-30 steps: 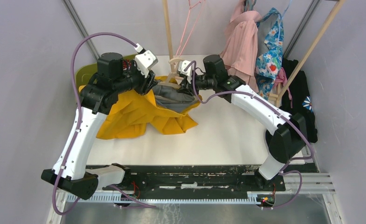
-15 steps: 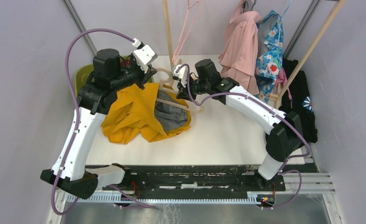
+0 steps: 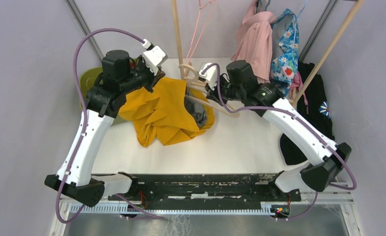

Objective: Remove the skirt from the hanger

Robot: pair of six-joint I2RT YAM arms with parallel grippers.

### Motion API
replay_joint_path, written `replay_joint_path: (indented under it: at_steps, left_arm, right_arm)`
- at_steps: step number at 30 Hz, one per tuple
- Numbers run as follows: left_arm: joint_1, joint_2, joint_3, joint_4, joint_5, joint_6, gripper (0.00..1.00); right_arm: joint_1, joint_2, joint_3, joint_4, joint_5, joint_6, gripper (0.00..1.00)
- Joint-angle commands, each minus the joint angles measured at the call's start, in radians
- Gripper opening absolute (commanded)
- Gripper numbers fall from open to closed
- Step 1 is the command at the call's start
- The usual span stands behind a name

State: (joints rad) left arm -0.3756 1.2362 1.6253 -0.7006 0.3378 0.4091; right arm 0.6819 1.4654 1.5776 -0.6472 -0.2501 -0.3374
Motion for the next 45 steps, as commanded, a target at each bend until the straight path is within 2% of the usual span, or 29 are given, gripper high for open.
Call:
replay_joint_path:
  at_steps: [1, 5, 6, 8, 10, 12, 14, 19, 26, 38, 43, 45]
  left_arm:
    - [0.0, 0.019, 0.035, 0.032, -0.019, 0.011, 0.03]
    - [0.0, 0.003, -0.021, 0.065, -0.001, -0.007, 0.05]
    - [0.0, 0.0, -0.041, 0.07, -0.003, -0.002, 0.12]
    - [0.0, -0.002, -0.064, 0.065, 0.018, 0.044, 0.35]
    - [0.0, 0.0, -0.075, 0.052, 0.049, 0.084, 0.46]
    - [-0.001, 0.012, -0.067, 0.02, 0.091, 0.112, 0.51]
    - [0.001, 0.018, -0.078, 0.006, 0.112, 0.129, 0.53]
    - [0.002, -0.007, -0.184, 0.048, 0.028, 0.16, 0.53]
    - [0.009, -0.006, -0.269, 0.099, -0.008, 0.169, 0.53]
    - [0.038, -0.042, -0.277, 0.255, -0.153, 0.185, 0.58]
    - [0.098, -0.053, -0.264, 0.276, -0.133, 0.181, 0.63]
    - [0.119, -0.053, -0.262, 0.277, -0.079, 0.18, 0.68]
  right_arm:
    - [-0.007, -0.139, -0.066, 0.045, 0.09, 0.027, 0.01]
    - [-0.006, -0.182, -0.047, 0.043, 0.108, 0.024, 0.01]
    - [-0.007, -0.182, -0.033, 0.042, 0.105, 0.025, 0.01]
    - [-0.005, -0.184, -0.016, 0.057, 0.097, 0.037, 0.01]
    - [-0.007, -0.178, 0.003, 0.061, 0.088, 0.041, 0.01]
    - [-0.006, -0.171, 0.022, 0.05, 0.082, 0.039, 0.01]
    - [-0.007, -0.172, 0.04, 0.043, 0.079, 0.036, 0.01]
    - [-0.007, -0.187, 0.072, 0.014, 0.082, 0.018, 0.01]
    - [-0.007, -0.204, 0.081, -0.004, 0.089, 0.005, 0.01]
    - [-0.007, -0.198, 0.111, -0.029, 0.082, -0.012, 0.01]
    - [-0.006, -0.194, 0.118, -0.035, 0.082, -0.023, 0.01]
    - [-0.007, -0.194, 0.122, -0.037, 0.082, -0.025, 0.01]
